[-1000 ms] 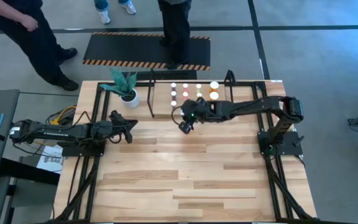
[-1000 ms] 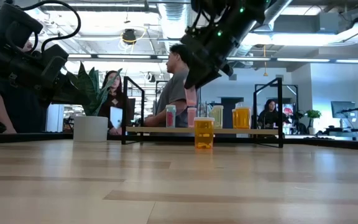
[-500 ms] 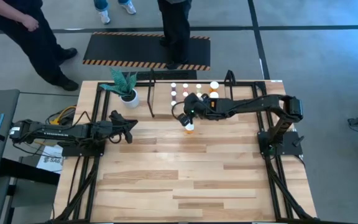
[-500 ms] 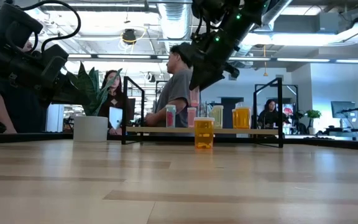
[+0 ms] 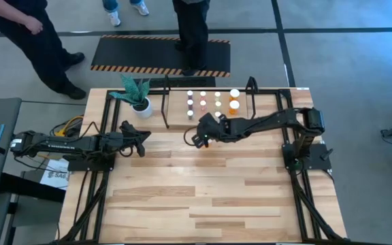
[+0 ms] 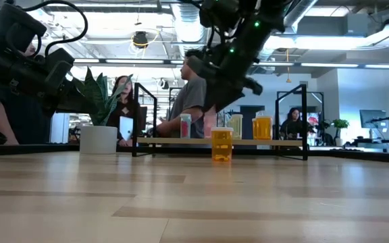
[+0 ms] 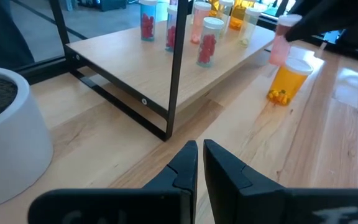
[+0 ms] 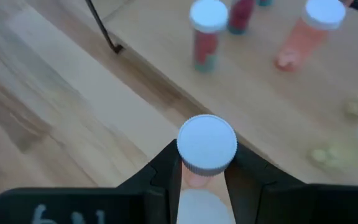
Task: Pick and place medicine bottles onto shelf by color
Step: Put the red pill bottle on the shelf
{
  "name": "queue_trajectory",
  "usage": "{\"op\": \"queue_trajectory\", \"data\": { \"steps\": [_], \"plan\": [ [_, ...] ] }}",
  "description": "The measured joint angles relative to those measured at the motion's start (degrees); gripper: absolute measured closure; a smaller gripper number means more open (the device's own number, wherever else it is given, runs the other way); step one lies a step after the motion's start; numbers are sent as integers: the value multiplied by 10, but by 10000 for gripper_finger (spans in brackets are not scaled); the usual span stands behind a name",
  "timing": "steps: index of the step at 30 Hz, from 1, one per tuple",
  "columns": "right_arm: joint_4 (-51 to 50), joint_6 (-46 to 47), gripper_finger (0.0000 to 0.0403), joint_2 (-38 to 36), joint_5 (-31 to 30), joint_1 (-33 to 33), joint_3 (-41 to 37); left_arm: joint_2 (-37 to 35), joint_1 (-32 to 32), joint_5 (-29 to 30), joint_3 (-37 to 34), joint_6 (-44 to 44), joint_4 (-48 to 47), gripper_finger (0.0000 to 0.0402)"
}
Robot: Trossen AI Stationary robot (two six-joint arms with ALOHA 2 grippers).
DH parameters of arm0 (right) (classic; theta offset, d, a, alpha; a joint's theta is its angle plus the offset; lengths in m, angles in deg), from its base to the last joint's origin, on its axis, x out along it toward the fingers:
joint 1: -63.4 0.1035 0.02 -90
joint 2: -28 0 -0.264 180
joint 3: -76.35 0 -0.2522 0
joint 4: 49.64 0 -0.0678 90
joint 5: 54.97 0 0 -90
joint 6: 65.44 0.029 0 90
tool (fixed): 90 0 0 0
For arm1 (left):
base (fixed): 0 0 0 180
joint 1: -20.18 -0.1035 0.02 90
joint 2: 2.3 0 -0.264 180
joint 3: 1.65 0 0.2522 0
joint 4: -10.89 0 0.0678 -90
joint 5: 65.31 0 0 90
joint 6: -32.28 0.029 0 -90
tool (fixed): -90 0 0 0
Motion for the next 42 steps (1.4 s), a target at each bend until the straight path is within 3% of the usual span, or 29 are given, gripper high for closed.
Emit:
{"op": "queue_trajectory", "data": {
  "steps": [14,26,42],
  "plan": [
    [20,31,285,-2,-97,15,0,0,0,-2,0,0,-1,388],
    [23,75,285,14,-92,-5,-1,0,0,-2,0,0,-1,388],
    [58,47,284,40,-109,-26,1,0,0,-2,0,0,-1,388]
  ]
}}
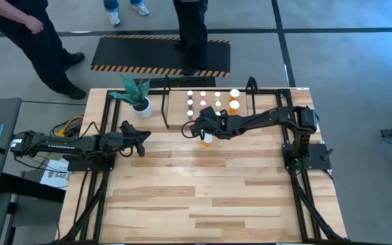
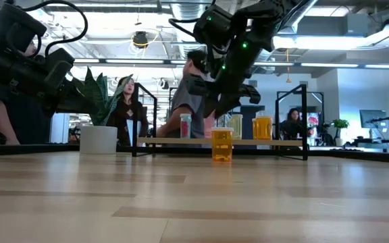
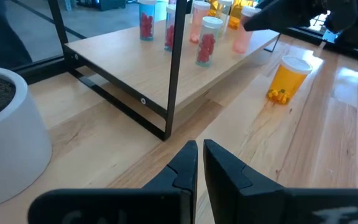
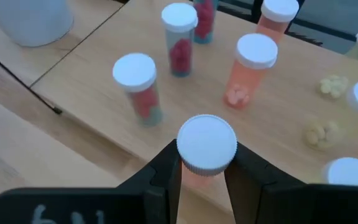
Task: Pick and place medicine bottles onto shelf by color
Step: Put the red pill bottle on the shelf
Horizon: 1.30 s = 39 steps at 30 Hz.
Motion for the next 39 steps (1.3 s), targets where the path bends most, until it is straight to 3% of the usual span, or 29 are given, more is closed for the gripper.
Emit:
{"op": "queue_trajectory", "data": {
  "steps": [19,39],
  "plan": [
    [1,-1,256,0,4,-14,0,0,0,0,0,0,0,388],
    [1,63,256,0,-17,-1,0,0,0,0,0,0,0,388]
  ]
}}
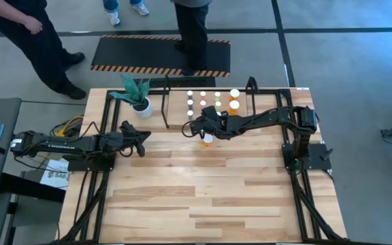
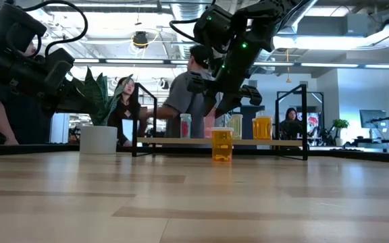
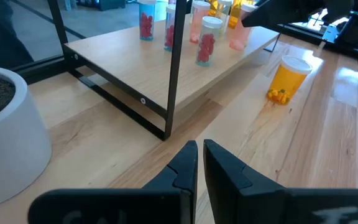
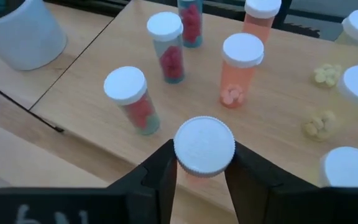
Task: Pick and place medicine bottles onto shelf by color
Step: Put the red pill bottle on the shelf
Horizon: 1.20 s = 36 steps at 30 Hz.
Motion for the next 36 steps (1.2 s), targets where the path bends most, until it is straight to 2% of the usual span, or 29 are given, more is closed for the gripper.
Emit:
{"op": "queue_trajectory", "data": {
  "steps": [17,36],
  "plan": [
    [5,-3,235,0,5,3,0,0,0,0,0,0,0,388],
    [3,-5,250,0,5,3,0,0,0,0,0,0,0,388]
  ]
}}
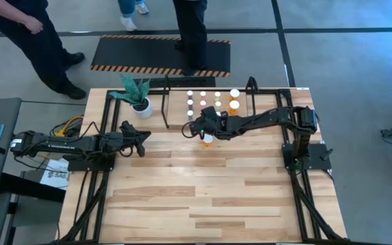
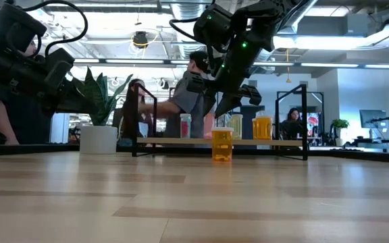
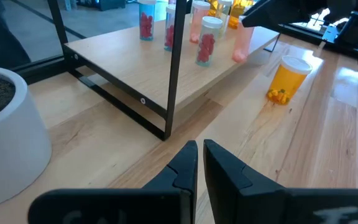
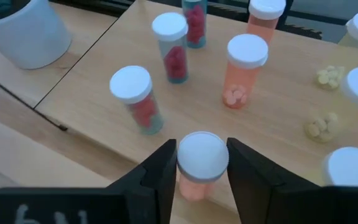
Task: Pick and place medicine bottles onto shelf by color
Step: Put the red pill bottle on the shelf
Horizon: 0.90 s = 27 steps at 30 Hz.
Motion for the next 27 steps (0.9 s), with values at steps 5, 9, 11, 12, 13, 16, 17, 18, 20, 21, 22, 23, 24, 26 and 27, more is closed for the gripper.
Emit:
{"op": "queue_trajectory", "data": {
  "steps": [5,9,11,12,13,16,17,18,20,21,22,23,24,26,27],
  "plan": [
    [0,0,257,0,0,1,0,0,0,0,0,0,0,388],
    [0,0,259,0,0,1,0,0,0,0,0,0,0,388],
    [0,0,259,0,0,1,0,0,0,0,0,0,0,388],
    [0,0,259,0,0,1,0,0,0,0,0,0,0,388],
    [0,0,259,0,0,1,0,0,0,0,0,0,0,388],
    [0,-2,259,0,-2,0,0,0,0,0,0,0,0,388],
    [-1,-2,259,0,-4,-1,0,0,0,0,0,0,0,388],
    [-1,-3,259,0,-7,-3,0,0,0,0,0,0,0,388],
    [-1,-5,259,0,-14,-4,0,0,0,0,0,0,0,388],
    [-1,-8,259,0,-18,-4,0,0,0,0,0,0,0,388],
    [-1,-12,259,0,-22,-5,0,0,0,0,0,0,0,388],
    [-1,-15,259,0,-28,-5,0,0,0,0,0,0,0,388],
    [-1,-16,259,0,-32,-5,0,0,0,0,0,0,0,388],
    [-1,-19,259,0,-35,-5,0,0,0,0,0,0,0,388],
    [-1,-19,259,0,-35,-5,0,0,0,0,0,0,0,388]
  ]
}}
